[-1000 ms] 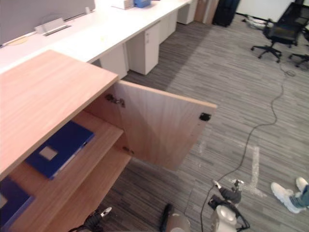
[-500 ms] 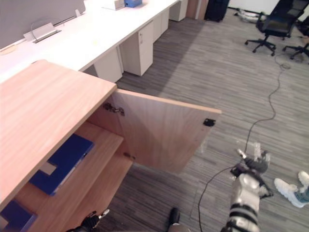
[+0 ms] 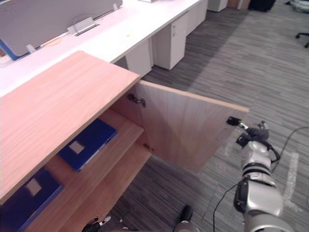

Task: Walk over to the cabinet, pick up the folder, carry it to the office cabinet, place the folder inside the office cabinet, then close the office cabinet door

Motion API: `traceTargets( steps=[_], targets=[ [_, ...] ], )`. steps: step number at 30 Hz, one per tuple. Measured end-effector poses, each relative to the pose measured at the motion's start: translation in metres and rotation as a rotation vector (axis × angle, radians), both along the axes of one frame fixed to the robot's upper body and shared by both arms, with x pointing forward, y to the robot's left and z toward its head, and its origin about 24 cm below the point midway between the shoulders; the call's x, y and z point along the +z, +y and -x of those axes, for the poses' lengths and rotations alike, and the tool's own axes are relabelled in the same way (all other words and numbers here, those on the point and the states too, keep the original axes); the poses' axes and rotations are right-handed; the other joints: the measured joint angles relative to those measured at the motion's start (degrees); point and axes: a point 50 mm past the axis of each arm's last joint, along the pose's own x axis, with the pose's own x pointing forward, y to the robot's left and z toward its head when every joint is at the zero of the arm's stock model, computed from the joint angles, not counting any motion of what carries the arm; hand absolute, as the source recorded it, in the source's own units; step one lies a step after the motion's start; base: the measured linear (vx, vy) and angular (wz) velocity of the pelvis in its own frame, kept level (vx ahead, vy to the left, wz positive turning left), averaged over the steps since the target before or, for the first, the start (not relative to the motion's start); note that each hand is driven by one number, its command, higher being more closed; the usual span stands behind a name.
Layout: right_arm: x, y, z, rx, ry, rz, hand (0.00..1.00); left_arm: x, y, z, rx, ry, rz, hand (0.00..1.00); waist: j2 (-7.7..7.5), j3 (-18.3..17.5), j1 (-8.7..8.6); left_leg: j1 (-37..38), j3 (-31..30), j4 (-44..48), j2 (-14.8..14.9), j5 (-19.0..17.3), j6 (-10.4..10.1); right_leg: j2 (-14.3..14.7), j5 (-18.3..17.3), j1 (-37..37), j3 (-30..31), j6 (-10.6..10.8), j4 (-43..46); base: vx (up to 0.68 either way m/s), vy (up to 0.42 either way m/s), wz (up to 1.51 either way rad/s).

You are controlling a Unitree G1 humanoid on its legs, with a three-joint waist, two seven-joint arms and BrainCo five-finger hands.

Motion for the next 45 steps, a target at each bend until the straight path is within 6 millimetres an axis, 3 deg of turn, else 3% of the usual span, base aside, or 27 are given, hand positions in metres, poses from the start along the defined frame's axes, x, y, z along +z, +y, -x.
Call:
traceTargets(
  steps=[3, 7, 11, 16, 20, 24, 25, 27, 30, 34, 40, 42, 43, 44, 45],
  targets=[
    [0.009, 0.0, -0.006, 0.016, -0.019, 0.0, 0.0, -0.001, 0.0, 0.004, 0.008, 0.008, 0.004, 0.0, 0.85, 0.84, 0.14, -0.48, -1.78, -0.89, 0.14, 1.4, -0.31, -0.07, -0.03, 0.15, -1.6, -0.04, -0.01, -0.11, -0.023, 0.33],
    [0.007, 0.01, -0.011, 0.091, 0.007, 0.033, 0.0, -0.001, -0.001, 0.008, 0.012, 0.018, 0.007, 0.0, 1.03, 0.88, 0.1, -0.68, -2.78, -0.92, 0.7, 1.94, -0.71, 0.19, -0.11, 0.43, -2.63, -0.2, 0.02, -0.07, 0.009, 0.12],
    [0.0, 0.03, -0.016, 0.278, 0.11, 0.225, 0.0, -0.001, -0.001, 0.006, 0.007, 0.014, 0.008, 0.0, 0.9, 0.86, -0.7, -0.85, -2.83, -0.95, 1.48, 2.03, -0.89, 0.88, -0.17, 0.43, -2.77, -0.26, 0.0, -0.03, 0.017, 0.0],
    [-0.012, 0.095, -0.018, 0.807, 0.281, 0.708, 0.0, -0.002, 0.001, 0.006, -0.016, 0.021, 0.004, 0.0, 0.5, 0.38, -1.93, -0.01, 0.08, -0.62, 3.58, 1.61, -2.22, 3.24, -0.98, -0.28, -0.35, -1.21, -0.05, -0.04, 0.016, -0.29],
    [-0.016, 0.154, -0.007, 1.18, 0.279, 1.01, 0.0, 0.002, 0.009, -0.004, -0.042, -0.006, -0.023, 0.0, -0.57, -0.86, -2.09, -0.17, 2.33, -0.59, 5.52, 1.79, -3.34, 5.71, -1.88, -1.88, 1.77, -2.23, -0.06, -0.03, -0.041, -0.31],
    [-0.04, 0.24, 0.039, 1.723, 0.193, 1.098, 0.0, 0.004, 0.011, -0.014, -0.039, -0.038, -0.031, 0.0, -0.68, -3.05, -1.43, -1.38, 2.3, -0.61, 6.98, 1.97, -3.55, 7.35, -2.45, -3.13, 1.65, -3.09, -0.04, 0.03, -0.039, -0.02],
    [-0.042, 0.247, 0.046, 1.791, 0.188, 1.089, 0.0, 0.004, 0.011, -0.015, -0.042, -0.038, -0.034, 0.0, -0.68, -3.05, -1.24, -1.42, 2.31, -0.63, 7.07, 1.99, -3.58, 7.44, -2.47, -3.17, 1.65, -3.15, -0.03, 0.06, 0.004, 0.01],
    [-0.06, 0.274, 0.095, 2.152, 0.177, 1.014, 0.0, 0.004, 0.015, -0.013, -0.032, -0.027, -0.039, 0.0, -0.87, -3.23, -0.38, -1.45, 2.27, -0.64, 7.24, 2.1, -3.56, 7.63, -2.3, -3.16, 1.52, -3.55, 0.16, 0.11, 0.037, 0.04],
    [-0.075, 0.298, 0.14, 2.389, 0.136, 0.796, 0.0, 0.002, 0.02, -0.003, 0.005, 0.004, -0.039, 0.0, -1.36, -3.5, -0.27, -1.55, 2.23, -0.76, 6.62, 2.32, -3.3, 7.35, -2.09, -3.16, 1.4, -3.66, 0.27, 0.08, 0.059, 0.05],
    [-0.07, 0.302, 0.136, 2.38, 0.103, 0.788, 0.0, 0.0, 0.027, 0.007, 0.069, 0.025, -0.035, 0.0, -2.51, -5.22, 0.22, -1.63, 2.41, -0.78, 5.39, 2.94, -2.68, 6.07, -1.65, -3.15, 1.51, -3.2, 0.25, 0.01, 0.076, 0.02],
    [-0.064, 0.331, 0.135, 2.361, -0.013, 0.756, 0.0, -0.006, 0.039, 0.047, 0.4, 0.11, 0.053, 0.0, -4.28, -5.78, 1.63, -1.71, 2.77, -0.76, 5.11, 2.69, -2.61, 5.73, -1.63, -3.52, 1.87, -2.85, -0.07, -0.07, 0.044, -0.02],
    [-0.069, 0.341, 0.135, 2.359, -0.011, 0.746, 0.0, -0.006, 0.04, 0.055, 0.493, 0.112, 0.079, 0.0, -4.79, -5.47, 2.59, -3.76, 2.61, 2.62, 5.77, 0.47, -1.31, 5.85, -2.14, -3.76, 1.88, -2.62, -0.08, -0.06, -0.002, 0.04],
    [-0.077, 0.344, 0.134, 2.342, 0.019, 0.731, 0.0, -0.007, 0.036, 0.056, 0.554, 0.1, 0.103, 0.0, -4.02, -5.26, 3.5, -6.18, 1.81, 5.59, 7.39, -1.22, 0.27, 6.01, -2.19, -4.43, 1.68, -2.48, 1.13, -0.04, 0.017, 0.38],
    [-0.087, 0.345, 0.132, 2.318, 0.064, 0.739, 0.0, -0.008, 0.034, 0.053, 0.588, 0.081, 0.121, 0.0, -4.5, -4.66, 3.67, -8.31, 0.86, 8.21, 7.83, -1.8, 0.64, 5.05, -4.43, -6.37, 1.33, -3.87, 6.43, -0.01, 0.034, 0.54],
    [-0.092, 0.345, 0.131, 2.306, 0.094, 0.737, 0.0, -0.007, 0.034, 0.048, 0.6, 0.067, 0.127, 0.0, -4.66, -4.12, 3.79, -9.25, 0.57, 9.73, 8.07, -2.12, 1.31, 4.68, -5.53, -6.13, -0.08, -3.45, 6.64, -0.01, -0.009, 1.07]
  ],
)
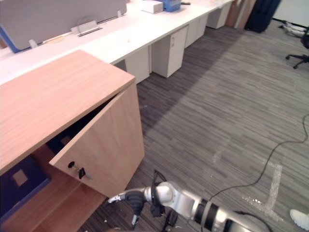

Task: Walk over to the cabinet, pick up the folder, carry it to the office cabinet, place the folder inside the office cabinet, then close the office cabinet door

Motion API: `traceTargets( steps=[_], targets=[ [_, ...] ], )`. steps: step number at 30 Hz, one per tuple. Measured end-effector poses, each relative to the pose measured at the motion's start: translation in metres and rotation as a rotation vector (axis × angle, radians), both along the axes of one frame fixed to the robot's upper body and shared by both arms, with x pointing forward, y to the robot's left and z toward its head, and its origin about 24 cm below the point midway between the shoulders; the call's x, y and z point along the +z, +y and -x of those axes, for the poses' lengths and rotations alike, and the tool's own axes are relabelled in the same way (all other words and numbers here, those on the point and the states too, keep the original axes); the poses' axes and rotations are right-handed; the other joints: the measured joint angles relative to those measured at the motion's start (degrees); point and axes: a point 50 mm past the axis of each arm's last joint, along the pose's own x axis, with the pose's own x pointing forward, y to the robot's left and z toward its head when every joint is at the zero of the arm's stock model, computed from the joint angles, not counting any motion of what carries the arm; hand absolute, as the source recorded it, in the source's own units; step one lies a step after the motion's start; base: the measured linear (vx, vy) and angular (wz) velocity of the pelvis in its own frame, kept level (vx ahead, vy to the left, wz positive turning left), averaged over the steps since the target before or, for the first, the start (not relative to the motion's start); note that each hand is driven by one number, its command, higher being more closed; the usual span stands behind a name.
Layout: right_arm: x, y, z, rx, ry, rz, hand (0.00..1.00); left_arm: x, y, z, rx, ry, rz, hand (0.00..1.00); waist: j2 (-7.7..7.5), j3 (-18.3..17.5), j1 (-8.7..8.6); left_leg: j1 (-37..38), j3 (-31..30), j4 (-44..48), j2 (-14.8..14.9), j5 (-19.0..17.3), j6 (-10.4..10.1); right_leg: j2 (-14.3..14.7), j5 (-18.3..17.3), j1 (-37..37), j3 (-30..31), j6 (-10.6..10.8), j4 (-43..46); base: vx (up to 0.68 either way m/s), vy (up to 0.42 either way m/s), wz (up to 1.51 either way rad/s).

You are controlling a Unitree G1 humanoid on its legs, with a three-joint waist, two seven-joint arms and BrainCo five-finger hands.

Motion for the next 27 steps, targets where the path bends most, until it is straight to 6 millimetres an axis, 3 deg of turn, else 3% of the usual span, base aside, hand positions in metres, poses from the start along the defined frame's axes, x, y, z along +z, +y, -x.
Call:
traceTargets(
  steps=[1, 3, 5, 7, 9, 10, 12, 13, 15, 17, 18, 19, 20, 21, 22, 24, 25, 27],
  targets=[
    [-0.017, -0.005, 0.001, -0.056, 0.004, 0.059, 0.0, -0.002, -0.007, -0.008, 0.024, -0.018, 0.031, 0.0, -0.03, 0.06, 0.67, -3.68, 2.28, 3.86, 1.53, -0.11, 3.13, -0.21, 0.05, 1.0, -3.67, 0.19, -2.29, -0.03, -0.052, 0.96],
    [-0.035, -0.017, 0.004, -0.149, 0.022, 0.12, 0.0, -0.004, -0.019, -0.011, 0.036, -0.025, 0.066, 0.0, 0.03, 0.16, 1.01, -4.96, 11.51, 5.69, 4.52, 0.56, 4.62, -1.27, 0.27, 1.53, -7.49, 0.52, -3.4, -0.01, -0.048, 1.03],
    [-0.051, -0.027, 0.008, -0.238, 0.044, 0.173, 0.0, -0.006, -0.027, -0.006, 0.036, -0.011, 0.087, 0.0, -0.02, 0.1, 0.55, -4.65, 13.67, 3.52, 4.55, 1.92, 2.87, -2.21, 0.98, 3.29, -11.01, 1.53, -4.98, 0.1, 0.044, 1.06],
    [-0.071, -0.045, 0.01, -0.376, 0.085, 0.239, 0.0, -0.006, -0.027, -0.007, 0.011, -0.006, 0.084, 0.0, -0.03, 0.1, 0.68, -4.53, 10.91, 0.75, 2.45, 4.51, 0.44, -3.49, 1.54, 4.97, -14.18, 2.38, -5.67, 0.14, 0.106, 1.04],
    [-0.098, -0.078, 0.012, -0.62, 0.163, 0.346, 0.0, -0.006, -0.028, -0.009, -0.033, -0.004, 0.075, 0.0, -0.18, 0.01, 0.82, -3.62, 7.23, -1.67, -0.84, 5.48, -1.1, -6.16, 2.11, 7.74, -18.36, 4.16, -5.05, 0.15, 0.137, 1.0],
    [-0.103, -0.087, 0.013, -0.68, 0.173, 0.38, 0.0, -0.005, -0.028, -0.011, -0.049, -0.006, 0.068, 0.0, -0.15, -0.03, 0.97, -3.64, 6.35, -1.63, -1.61, 5.32, -0.87, -7.16, 1.76, 8.19, -19.22, 4.65, -4.11, 0.19, 0.201, 0.85],
    [-0.121, -0.12, 0.024, -0.87, 0.241, 0.496, 0.0, -0.004, -0.028, -0.015, -0.118, -0.011, 0.05, 0.0, -0.19, -0.08, 1.5, -3.62, 3.35, -1.22, -4.5, 4.28, 0.35, -13.18, -0.8, 8.16, -21.04, 6.44, 4.56, 0.29, 0.331, 0.81],
    [-0.125, -0.128, 0.028, -0.905, 0.257, 0.524, 0.0, -0.004, -0.028, -0.016, -0.141, -0.009, 0.045, 0.0, -0.1, -0.14, 1.51, -3.6, 2.31, -1.11, -5.05, 4.15, 0.55, -14.71, -1.14, 8.2, -21.25, 6.36, 6.96, 0.25, 0.299, 0.96],
    [-0.136, -0.147, 0.047, -1.03, 0.339, 0.596, 0.0, -0.003, -0.026, -0.02, -0.232, -0.002, 0.02, 0.0, -0.12, -0.13, 1.37, -2.82, -2.01, -0.91, -7.35, 3.73, 1.31, -20.86, -1.12, 8.15, -20.74, 5.72, 18.39, 0.26, 0.297, 1.06],
    [-0.137, -0.149, 0.05, -1.142, 0.392, 0.563, 0.0, -0.001, -0.024, -0.027, -0.328, -0.003, -0.011, 0.0, 0.13, 0.09, 1.07, -2.06, -5.92, -0.93, -7.54, 3.52, 1.71, -22.49, -2.2, 6.75, -16.05, 4.43, 25.6, 0.17, 0.17, 1.05],
    [-0.137, -0.147, 0.049, -1.192, 0.413, 0.53, 0.0, 0.0, -0.025, -0.031, -0.375, -0.006, -0.024, 0.0, 0.23, 0.13, 0.91, -2.04, -8.5, -1.03, -6.93, 3.55, 1.75, -19.4, -7.31, 6.1, -11.66, 5.09, 25.69, 0.09, 0.038, 1.03],
    [-0.137, -0.146, 0.049, -1.217, 0.424, 0.512, 0.0, 0.0, -0.025, -0.033, -0.391, -0.009, -0.031, 0.0, 0.27, 0.16, 0.82, -2.01, -9.76, -1.06, -6.75, 3.57, 1.76, -17.71, -9.07, 5.89, -9.62, 4.88, 24.77, 0.06, -0.032, 1.07],
    [-0.138, -0.146, 0.052, -1.27, 0.453, 0.488, 0.0, 0.001, -0.024, -0.037, -0.437, -0.007, -0.05, 0.0, 0.31, 0.19, 0.44, -1.96, -12.55, -1.09, -6.74, 3.62, 1.67, -13.87, -11.73, 5.89, -5.05, 4.78, 21.77, 0.03, -0.034, 0.89],
    [-0.139, -0.148, 0.055, -1.302, 0.474, 0.479, 0.0, 0.001, -0.024, -0.04, -0.463, -0.008, -0.058, 0.0, 0.3, 0.19, 0.27, -2.02, -14.06, -1.13, -6.92, 3.68, 1.57, -12.0, -12.43, 5.93, -1.99, 4.72, 19.85, 0.04, -0.081, 1.45],
    [-0.141, -0.155, 0.061, -1.416, 0.524, 0.438, 0.0, 0.003, -0.024, -0.049, -0.522, -0.017, -0.08, 0.0, 0.06, 0.24, -0.42, -2.88, -18.25, -1.15, -8.19, 4.07, 0.89, -8.67, -12.94, 5.91, 6.16, 4.73, 15.61, 0.03, -0.144, 1.42],
    [-0.141, -0.16, 0.063, -1.503, 0.557, 0.407, 0.0, 0.006, -0.02, -0.057, -0.577, -0.025, -0.114, 0.0, -1.75, 0.57, -1.44, -3.98, -22.11, -0.96, -10.81, 4.42, 0.02, -8.28, -13.59, 6.26, 11.52, 5.28, 13.74, -0.01, -0.225, 1.37],
    [-0.143, -0.164, 0.067, -1.572, 0.599, 0.389, 0.0, 0.005, -0.023, -0.057, -0.598, -0.023, -0.116, 0.0, -1.32, 0.49, -1.51, -4.93, -24.5, -1.36, -11.17, 4.59, -0.39, -7.83, -16.04, 6.66, 12.01, 7.12, 14.02, -0.02, -0.236, 0.86],
    [-0.144, -0.166, 0.07, -1.64, 0.64, 0.35, 0.0, 0.004, -0.024, -0.05, -0.598, -0.009, -0.112, 0.0, -0.45, 0.33, -1.66, -4.77, -26.21, -3.26, -9.15, 6.14, -2.42, -5.9, -16.6, 6.67, 10.69, 6.61, 13.75, 0.0, -0.23, 0.42]
  ],
)
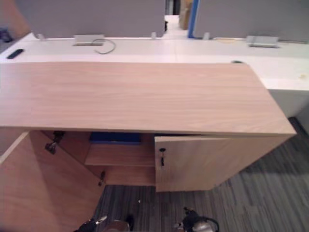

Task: Walk over to the cabinet, pick up the folder, carry it to the office cabinet, place the folder inside the office cabinet, then close the office cabinet door

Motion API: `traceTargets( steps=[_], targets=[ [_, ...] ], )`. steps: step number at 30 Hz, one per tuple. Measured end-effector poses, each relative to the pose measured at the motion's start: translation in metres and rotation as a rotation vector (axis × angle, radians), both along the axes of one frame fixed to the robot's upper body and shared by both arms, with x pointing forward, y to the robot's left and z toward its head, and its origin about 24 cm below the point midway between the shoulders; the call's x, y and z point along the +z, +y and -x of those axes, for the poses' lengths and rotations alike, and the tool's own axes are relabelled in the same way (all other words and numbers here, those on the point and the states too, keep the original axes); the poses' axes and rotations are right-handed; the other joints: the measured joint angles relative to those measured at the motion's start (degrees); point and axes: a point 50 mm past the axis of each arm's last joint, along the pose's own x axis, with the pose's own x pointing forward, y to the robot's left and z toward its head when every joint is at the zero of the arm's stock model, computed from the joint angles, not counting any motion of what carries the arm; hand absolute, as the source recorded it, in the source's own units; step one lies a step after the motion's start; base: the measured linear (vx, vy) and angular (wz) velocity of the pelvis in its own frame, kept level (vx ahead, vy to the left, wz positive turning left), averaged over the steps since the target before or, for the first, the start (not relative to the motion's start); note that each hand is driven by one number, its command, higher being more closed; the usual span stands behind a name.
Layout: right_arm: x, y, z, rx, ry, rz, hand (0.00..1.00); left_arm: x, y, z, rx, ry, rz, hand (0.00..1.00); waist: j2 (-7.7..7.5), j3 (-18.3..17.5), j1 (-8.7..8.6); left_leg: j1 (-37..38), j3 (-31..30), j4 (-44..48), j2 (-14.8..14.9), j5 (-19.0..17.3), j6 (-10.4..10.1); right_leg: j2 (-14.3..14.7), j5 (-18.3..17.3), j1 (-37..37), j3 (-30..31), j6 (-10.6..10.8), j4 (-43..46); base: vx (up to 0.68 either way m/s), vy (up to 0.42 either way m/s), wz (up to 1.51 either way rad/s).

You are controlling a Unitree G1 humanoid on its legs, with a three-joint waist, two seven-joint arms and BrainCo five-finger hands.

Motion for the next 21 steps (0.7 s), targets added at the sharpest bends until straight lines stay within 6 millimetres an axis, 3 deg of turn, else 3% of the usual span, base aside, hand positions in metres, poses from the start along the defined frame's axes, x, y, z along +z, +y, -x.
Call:
traceTargets(
  steps=[2, 6, 11, 13, 14, 15, 16, 17, 19, 20, 21],
  targets=[
    [-0.001, 0.001, 0.004, -0.071, 0.0, -0.024, 0.0, 0.0, 0.001, 0.002, -0.004, 0.005, -0.005, 0.0, -0.42, -0.25, -0.48, 0.07, -2.2, -2.64, 1.92, 1.64, -1.58, 1.97, -0.19, 0.72, -2.49, -0.34, -1.15, 0.02, -0.206, 0.49],
    [-0.003, -0.001, 0.014, -0.146, 0.014, -0.04, 0.0, 0.001, 0.006, 0.004, 0.03, 0.001, -0.006, 0.0, -1.58, -0.7, -0.26, 1.09, -5.02, -6.37, 3.34, 4.69, -2.28, 4.43, -0.1, 3.69, -4.5, -0.65, -3.46, 0.02, -0.135, 0.52],
    [-0.005, 0.007, 0.017, -0.195, 0.009, -0.074, 0.0, 0.002, 0.01, 0.003, 0.134, -0.042, 0.016, 0.0, -2.5, -0.7, 0.4, -0.46, -8.58, -5.94, 2.94, 6.23, -2.32, 5.32, 0.44, 5.63, -7.98, -1.5, -5.62, -0.06, -0.023, 0.42],
    [-0.004, 0.007, 0.017, -0.2, 0.002, -0.072, 0.0, 0.004, 0.011, 0.001, 0.157, -0.07, 0.021, 0.0, -2.78, -0.48, 0.24, -2.93, -7.26, -4.19, 1.91, 7.7, -0.97, 4.91, 0.46, 5.73, -10.7, -1.58, -5.71, -0.12, 0.027, 0.78],
    [-0.004, 0.008, 0.016, -0.208, -0.001, -0.073, 0.0, 0.006, 0.01, -0.002, 0.18, -0.093, 0.03, 0.0, -2.89, -0.25, 0.23, -4.12, -1.78, -3.89, 1.72, 9.25, 0.83, 4.18, 0.72, 5.67, -12.58, -1.98, -5.94, -0.11, 0.095, 0.75],
    [-0.004, 0.008, 0.014, -0.207, -0.007, -0.075, 0.0, 0.006, 0.01, -0.002, 0.207, -0.105, 0.042, 0.0, -3.25, 0.55, 0.46, -4.71, 4.47, -2.79, 2.61, 8.2, 3.6, 3.62, 1.0, 5.59, -14.35, -2.44, -5.89, -0.13, 0.114, 0.73],
    [-0.004, 0.009, 0.013, -0.214, -0.007, -0.079, 0.0, 0.006, 0.011, -0.003, 0.23, -0.114, 0.051, 0.0, -3.6, 0.91, 0.43, -7.25, 10.0, 2.42, 3.73, 5.37, 5.41, 3.12, 1.09, 5.5, -15.68, -2.54, -5.75, -0.12, 0.106, 0.58],
    [-0.004, 0.007, 0.016, -0.25, -0.005, -0.081, 0.0, 0.006, 0.011, -0.002, 0.25, -0.119, 0.063, 0.0, -3.62, 0.92, 0.44, -10.36, 17.67, 13.31, 5.88, 1.53, 7.35, 2.18, 1.06, 5.77, -17.06, -2.66, -5.29, -0.07, 0.132, 0.43],
    [-0.004, 0.002, 0.017, -0.3, -0.014, -0.082, 0.0, 0.005, 0.01, 0.003, 0.264, -0.112, 0.076, 0.0, -2.89, 0.44, 0.27, -10.86, 27.25, 21.92, 8.57, -1.91, 8.72, 1.25, 0.54, 6.06, -18.74, -2.21, -4.12, 0.02, 0.193, 0.68],
    [-0.003, -0.003, 0.016, -0.338, -0.028, -0.081, 0.0, 0.005, 0.011, 0.006, 0.249, -0.103, 0.072, 0.0, -1.53, 0.35, -0.83, -10.95, 30.47, 18.1, 7.51, -2.44, 9.3, 1.5, -1.13, 5.38, -19.8, -0.39, -2.62, 0.05, 0.181, 1.2],
    [-0.003, -0.005, 0.017, -0.363, -0.029, -0.085, 0.0, 0.006, 0.013, 0.003, 0.23, -0.107, 0.067, 0.0, -1.65, 0.28, -1.23, -10.32, 29.15, 13.72, 5.57, -1.74, 8.46, 1.98, -1.67, 4.38, -18.66, -1.14, -2.65, 0.0, 0.108, 2.61]
  ],
)
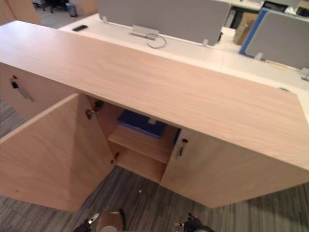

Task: Walk over to the cabinet, pick up the folder, carry it to the office cabinet, place the folder inside the office cabinet, then close the office cabinet door

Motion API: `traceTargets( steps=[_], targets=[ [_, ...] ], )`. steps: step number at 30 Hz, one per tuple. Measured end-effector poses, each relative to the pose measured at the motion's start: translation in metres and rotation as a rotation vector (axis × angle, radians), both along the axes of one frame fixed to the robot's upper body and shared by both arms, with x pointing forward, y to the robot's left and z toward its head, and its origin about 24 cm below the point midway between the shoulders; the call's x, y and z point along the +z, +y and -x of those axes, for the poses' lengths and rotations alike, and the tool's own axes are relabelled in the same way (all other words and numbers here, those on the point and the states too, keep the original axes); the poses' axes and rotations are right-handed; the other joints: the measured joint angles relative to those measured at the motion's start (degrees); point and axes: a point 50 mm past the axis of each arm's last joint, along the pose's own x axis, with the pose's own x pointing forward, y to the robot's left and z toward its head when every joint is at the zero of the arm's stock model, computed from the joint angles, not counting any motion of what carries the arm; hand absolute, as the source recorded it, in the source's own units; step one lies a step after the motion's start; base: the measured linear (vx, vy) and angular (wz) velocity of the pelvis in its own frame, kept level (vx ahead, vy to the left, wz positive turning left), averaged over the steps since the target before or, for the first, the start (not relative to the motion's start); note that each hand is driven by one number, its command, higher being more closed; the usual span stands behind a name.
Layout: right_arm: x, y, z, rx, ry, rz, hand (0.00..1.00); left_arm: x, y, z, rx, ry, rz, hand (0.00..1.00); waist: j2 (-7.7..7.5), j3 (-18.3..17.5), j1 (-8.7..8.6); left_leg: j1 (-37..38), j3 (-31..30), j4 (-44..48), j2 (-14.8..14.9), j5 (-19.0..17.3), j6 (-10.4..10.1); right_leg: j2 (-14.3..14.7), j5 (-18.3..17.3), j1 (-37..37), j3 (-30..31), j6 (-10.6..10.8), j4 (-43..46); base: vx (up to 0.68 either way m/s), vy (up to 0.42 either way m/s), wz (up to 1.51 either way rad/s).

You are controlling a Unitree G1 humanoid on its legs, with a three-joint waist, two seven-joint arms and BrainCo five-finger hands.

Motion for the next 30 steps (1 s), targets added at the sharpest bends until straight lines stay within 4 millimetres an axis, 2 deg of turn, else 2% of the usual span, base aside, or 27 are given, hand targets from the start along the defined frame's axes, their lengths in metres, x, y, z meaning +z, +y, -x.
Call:
traceTargets(
  steps=[1, 2, 3, 4, 5, 6, 8, 9, 13, 17, 21, 24, 26, 27, 28, 30],
  targets=[
    [-0.002, -0.001, 0.007, -0.07, 0.018, -0.02, 0.0, 0.004, 0.006, -0.017, -0.029, -0.034, -0.01, 0.0, -2.5, 0.16, -2.29, 2.21, 2.81, -7.6, -4.91, 1.62, 3.47, -0.44, 3.9, 0.74, 2.01, -3.16, -6.66, -0.02, 0.0, 2.39],
    [-0.002, -0.003, 0.009, -0.084, 0.021, -0.018, 0.0, 0.004, 0.004, -0.017, -0.03, -0.031, -0.005, 0.0, -2.07, 0.38, -2.11, 2.84, 6.57, -3.25, -3.11, -0.83, 2.81, -1.35, 5.01, 1.82, -0.46, -1.13, -6.8, 0.02, -0.014, 2.19],
    [-0.002, -0.006, 0.01, -0.091, 0.024, -0.012, 0.0, 0.002, 0.001, -0.014, -0.029, -0.022, 0.004, 0.0, -1.3, 0.27, -2.0, 4.26, 9.15, -1.13, -1.21, -1.91, 1.7, -1.83, 5.11, 3.01, -1.73, -0.94, -6.38, 0.1, 0.036, 0.95],
    [-0.002, -0.01, 0.011, -0.113, 0.024, -0.005, 0.0, 0.0, -0.004, -0.01, -0.028, -0.009, 0.02, 0.0, 0.09, 0.03, -2.42, 7.35, 10.37, -3.52, -0.06, -2.77, -1.83, -2.3, 5.03, 4.09, -3.77, -0.16, -5.89, 0.16, 0.105, 1.02],
    [-0.001, -0.012, 0.009, -0.143, 0.011, -0.008, 0.0, -0.001, -0.007, -0.012, -0.032, -0.014, 0.028, 0.0, 0.81, 0.2, -2.48, 9.51, 8.38, -8.75, -3.46, -1.05, -2.12, -3.66, 5.25, 4.87, -5.59, -0.03, -5.34, 0.15, 0.221, 1.09],
    [-0.002, -0.006, 0.01, -0.162, 0.009, -0.029, 0.0, -0.001, -0.009, -0.012, -0.051, -0.015, 0.029, 0.0, 0.86, 0.08, -2.53, 12.63, 7.19, -16.08, -7.01, 2.47, -1.46, -5.12, 6.49, 5.2, -6.76, 0.06, -5.39, 0.11, 0.242, 0.84],
    [-0.002, -0.006, 0.01, -0.181, -0.001, -0.032, 0.0, -0.001, -0.013, -0.014, -0.081, -0.017, 0.035, 0.0, 1.18, -0.46, -3.15, 15.35, 4.65, -24.89, -10.63, 6.93, -0.74, -6.25, 6.91, 5.89, -8.57, 0.09, -5.98, 0.07, 0.197, 0.73],
    [-0.002, -0.007, 0.01, -0.185, -0.003, -0.031, 0.0, -0.001, -0.014, -0.017, -0.089, -0.025, 0.038, 0.0, 1.24, -0.5, -3.37, 15.46, 3.19, -27.3, -11.69, 8.48, -0.65, -6.71, 7.32, 5.82, -9.44, 0.87, -6.11, 0.06, 0.135, 0.69],
    [-0.002, -0.011, 0.013, -0.233, 0.0, -0.033, 0.0, 0.0, -0.012, -0.017, -0.075, -0.031, 0.041, 0.0, 1.39, -0.25, -3.47, 15.44, 0.45, -29.04, -12.65, 10.01, -0.6, -7.3, 7.64, 6.24, -11.82, 1.34, -5.14, 0.01, 0.049, 0.41],
    [-0.002, -0.011, 0.012, -0.241, -0.003, -0.037, 0.0, -0.003, -0.008, -0.007, -0.011, -0.011, 0.044, 0.0, 1.84, 0.0, -3.58, 15.77, -0.18, -29.37, -12.72, 10.61, -0.96, -7.14, 7.54, 6.89, -12.05, 1.4, -5.42, -0.06, -0.005, 0.06],
    [-0.001, -0.013, 0.013, -0.244, -0.002, -0.035, 0.0, -0.001, 0.003, -0.004, 0.069, -0.017, 0.022, 0.0, 2.32, 0.2, -3.92, 15.6, -0.15, -29.44, -12.56, 10.79, -1.38, -6.77, 6.66, 7.05, -11.89, 2.13, -6.46, -0.1, -0.024, -0.02],
    [-0.001, -0.019, 0.014, -0.244, 0.001, -0.019, 0.0, 0.006, 0.018, -0.011, 0.15, -0.062, -0.014, 0.0, 3.06, 0.16, -4.39, 15.45, -0.13, -29.46, -12.05, 10.95, -1.59, -5.98, 6.61, 7.15, -11.79, 2.13, -7.29, -0.1, -0.027, -0.01],
    [-0.001, -0.022, 0.017, -0.247, 0.006, -0.011, 0.0, 0.015, 0.034, -0.024, 0.183, -0.126, -0.049, 0.0, 3.23, 0.22, -4.41, 15.33, -0.09, -29.45, -11.71, 10.88, -1.48, -5.48, 6.61, 7.15, -11.72, 2.12, -7.72, -0.07, -0.03, -0.02],
    [-0.001, -0.025, 0.02, -0.246, 0.012, -0.004, 0.0, 0.026, 0.051, -0.039, 0.215, -0.191, -0.082, 0.0, 3.23, 0.22, -4.37, 15.31, 0.04, -29.45, -11.4, 10.87, -1.45, -5.06, 6.59, 7.16, -11.52, 2.06, -8.08, -0.04, -0.024, -0.05],
    [-0.001, -0.026, 0.021, -0.247, 0.015, -0.001, 0.0, 0.032, 0.059, -0.045, 0.223, -0.219, -0.101, 0.0, 3.23, 0.22, -4.38, 15.32, 0.14, -29.45, -11.3, 10.87, -1.45, -4.96, 6.59, 7.15, -11.42, 2.05, -8.18, -0.04, -0.026, -0.09],
    [-0.002, -0.029, 0.029, -0.249, 0.032, 0.008, 0.0, 0.061, 0.093, -0.075, 0.218, -0.32, -0.2, 0.0, 3.19, 0.19, -4.35, 15.4, 0.78, -29.44, -10.91, 10.96, -1.59, -4.59, 6.54, 7.01, -10.74, 1.97, -8.37, -0.01, -0.018, -0.12]
  ],
)
